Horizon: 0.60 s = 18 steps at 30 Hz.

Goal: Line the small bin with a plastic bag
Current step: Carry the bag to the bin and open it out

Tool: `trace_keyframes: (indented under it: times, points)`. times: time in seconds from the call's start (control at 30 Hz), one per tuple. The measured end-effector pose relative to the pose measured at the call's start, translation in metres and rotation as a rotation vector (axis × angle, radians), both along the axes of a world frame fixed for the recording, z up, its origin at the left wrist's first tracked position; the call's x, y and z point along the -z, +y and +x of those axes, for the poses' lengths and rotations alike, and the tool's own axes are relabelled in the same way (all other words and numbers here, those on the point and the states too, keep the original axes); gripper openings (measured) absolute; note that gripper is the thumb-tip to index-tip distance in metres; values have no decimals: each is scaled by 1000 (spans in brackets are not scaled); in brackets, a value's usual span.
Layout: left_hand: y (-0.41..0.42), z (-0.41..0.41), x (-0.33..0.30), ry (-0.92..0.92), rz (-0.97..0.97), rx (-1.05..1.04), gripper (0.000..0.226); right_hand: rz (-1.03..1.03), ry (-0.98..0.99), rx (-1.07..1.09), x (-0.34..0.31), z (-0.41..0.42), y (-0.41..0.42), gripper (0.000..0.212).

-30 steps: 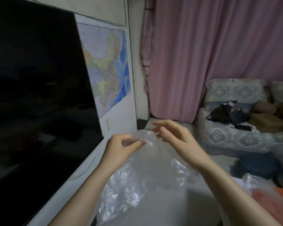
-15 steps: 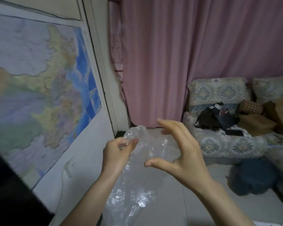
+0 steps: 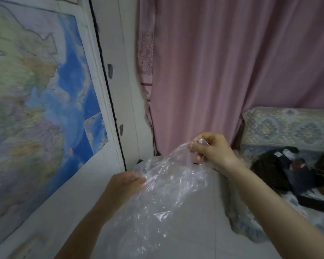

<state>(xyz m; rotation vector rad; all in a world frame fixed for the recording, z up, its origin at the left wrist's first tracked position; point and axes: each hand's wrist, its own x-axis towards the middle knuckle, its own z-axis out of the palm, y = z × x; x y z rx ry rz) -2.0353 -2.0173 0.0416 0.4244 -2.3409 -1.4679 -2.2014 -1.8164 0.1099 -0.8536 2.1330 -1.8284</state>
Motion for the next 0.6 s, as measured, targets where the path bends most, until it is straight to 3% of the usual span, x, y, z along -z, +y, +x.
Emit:
trace_keyframes:
  times: [0.13,0.27,0.37,0.43,0.53,0.6]
  points:
    - [-43,-68,11,11,114,-69,29,131,-67,-47,19,-80,-55,10]
    - [-92,-157,15,112,194,-309,32,12,12,103,12,-150,-91,47]
    - [-126,-221,10,204,176,-431,37,-134,102,249,6,-179,-109,40]
    - [-145,-263,2,254,161,-446,36,-121,75,218,11,-187,-130,37]
    - [-168,-321,-7,303,83,-525,41,-9,-42,95,30,-203,-169,77]
    - [-181,-351,-9,316,82,-573,39,26,-62,91,42,-224,-195,82]
